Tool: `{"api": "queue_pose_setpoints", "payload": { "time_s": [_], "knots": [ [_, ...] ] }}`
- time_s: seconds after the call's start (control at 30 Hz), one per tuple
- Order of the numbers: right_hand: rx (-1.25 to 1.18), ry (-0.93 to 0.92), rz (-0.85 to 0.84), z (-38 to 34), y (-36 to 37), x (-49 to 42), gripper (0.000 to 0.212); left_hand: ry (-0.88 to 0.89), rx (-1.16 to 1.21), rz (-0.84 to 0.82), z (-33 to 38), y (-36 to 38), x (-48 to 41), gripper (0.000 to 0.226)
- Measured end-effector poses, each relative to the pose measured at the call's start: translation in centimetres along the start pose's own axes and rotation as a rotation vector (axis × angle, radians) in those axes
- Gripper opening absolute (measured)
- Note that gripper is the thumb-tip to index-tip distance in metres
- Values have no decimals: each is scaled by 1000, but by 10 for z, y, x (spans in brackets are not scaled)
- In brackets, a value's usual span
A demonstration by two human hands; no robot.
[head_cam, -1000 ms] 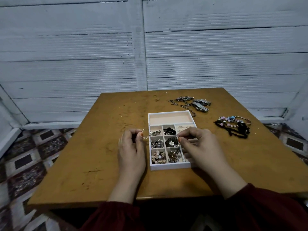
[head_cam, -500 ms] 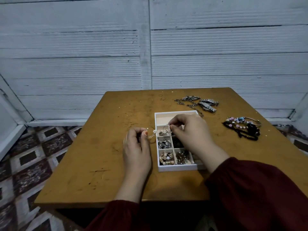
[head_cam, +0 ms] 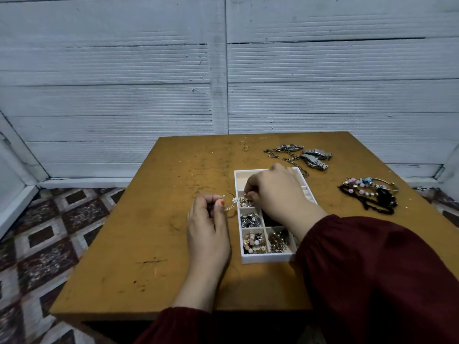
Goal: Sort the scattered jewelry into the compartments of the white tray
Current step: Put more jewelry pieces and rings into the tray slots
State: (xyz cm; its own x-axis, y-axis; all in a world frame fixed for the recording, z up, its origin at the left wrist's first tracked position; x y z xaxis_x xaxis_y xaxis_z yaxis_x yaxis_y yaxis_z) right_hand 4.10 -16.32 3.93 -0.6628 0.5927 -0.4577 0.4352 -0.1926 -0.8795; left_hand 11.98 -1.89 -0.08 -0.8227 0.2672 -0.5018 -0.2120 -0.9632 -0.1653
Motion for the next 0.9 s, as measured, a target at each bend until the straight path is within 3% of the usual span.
{"api": "queue_pose_setpoints", "payload": {
  "time_s": [0.4,0.7,0.9],
  "knots": [
    [71,-26,-25,1,0,-6,19,-7,10,-4,-5,1,1,14],
    [-68,211,204,75,-51,30,28,-5,-6,-24,0,1,2,21],
    [30,267,44,134,-19,70,37,-16,-24,-48,0,4,5,25]
  ]
}}
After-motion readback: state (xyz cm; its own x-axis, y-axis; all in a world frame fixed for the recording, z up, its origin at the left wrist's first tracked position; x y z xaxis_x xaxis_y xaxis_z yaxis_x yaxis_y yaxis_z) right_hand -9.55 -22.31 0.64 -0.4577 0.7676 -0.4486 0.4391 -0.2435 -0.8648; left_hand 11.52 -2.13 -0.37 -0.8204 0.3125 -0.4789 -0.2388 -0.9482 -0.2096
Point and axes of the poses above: each hand's wrist, its own x-axis away from the middle knuckle, its own y-axis out of the palm, z = x × y, the point moved 10 cm from there along -x, towards the middle knuckle, and after that the axes turned 11 degrees about z, right-handed, at the moved point
